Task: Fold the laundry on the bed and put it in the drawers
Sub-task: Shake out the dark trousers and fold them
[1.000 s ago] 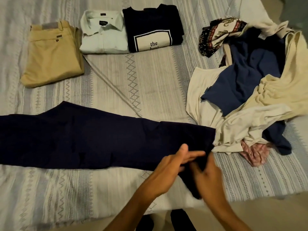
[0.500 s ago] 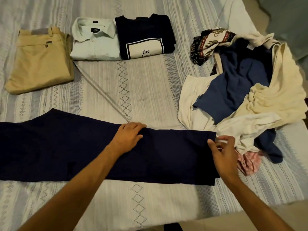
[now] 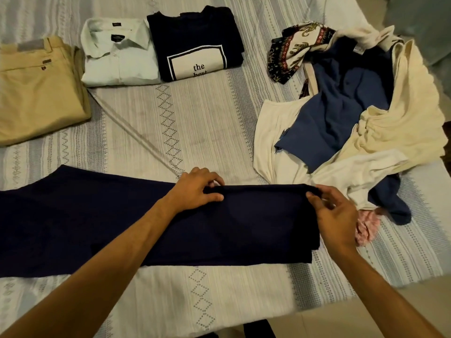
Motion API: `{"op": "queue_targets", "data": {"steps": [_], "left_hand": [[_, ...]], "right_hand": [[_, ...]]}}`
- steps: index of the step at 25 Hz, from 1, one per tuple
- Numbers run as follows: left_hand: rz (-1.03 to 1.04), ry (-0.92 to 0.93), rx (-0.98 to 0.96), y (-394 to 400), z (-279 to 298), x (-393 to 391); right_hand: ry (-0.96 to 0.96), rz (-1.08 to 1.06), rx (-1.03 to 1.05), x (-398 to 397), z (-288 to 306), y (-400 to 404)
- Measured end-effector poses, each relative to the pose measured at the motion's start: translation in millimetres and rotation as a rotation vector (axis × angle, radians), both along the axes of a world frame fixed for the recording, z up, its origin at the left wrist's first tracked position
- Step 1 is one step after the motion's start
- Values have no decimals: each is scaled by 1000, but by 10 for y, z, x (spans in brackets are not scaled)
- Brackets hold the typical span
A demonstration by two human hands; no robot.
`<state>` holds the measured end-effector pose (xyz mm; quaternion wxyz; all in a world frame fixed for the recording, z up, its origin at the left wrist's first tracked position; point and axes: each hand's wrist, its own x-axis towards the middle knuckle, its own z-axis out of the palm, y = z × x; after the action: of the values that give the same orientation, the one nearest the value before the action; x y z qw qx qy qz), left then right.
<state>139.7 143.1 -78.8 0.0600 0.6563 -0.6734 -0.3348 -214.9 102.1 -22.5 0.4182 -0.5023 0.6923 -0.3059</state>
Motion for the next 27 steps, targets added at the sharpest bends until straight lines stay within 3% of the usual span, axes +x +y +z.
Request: {"op": "queue_targets", "data": {"steps": [3,5,7,9,12,14,19,22,27], "left_hand": [[-133,-5,113,-34,10,-118],[-108,131,121,-45,32,-244],[-58,197,75,-47,55,-335],[-33,215,34,-48,97,-401],[-15,305,-6,-19,203,-450],[28,368,11,30,269,-428],[-147,178,172,225,40,-285],[-140,175,150,227,-149,-343],[78,319,-7,240,-150,-453]], "right_hand": [[17,209,3,47,83,205],[-13,253,162,23,-31,263],[135,318,236,-46,-184,296],[257,297,127,-99,-216,346],[85,174,-23,-22,23,594],[0,169,11,-8,102,840],[203,303,194,-303,-378,1096],[99,268,279,-318,-499,927],[122,176,-26,-157,-335,688]]}}
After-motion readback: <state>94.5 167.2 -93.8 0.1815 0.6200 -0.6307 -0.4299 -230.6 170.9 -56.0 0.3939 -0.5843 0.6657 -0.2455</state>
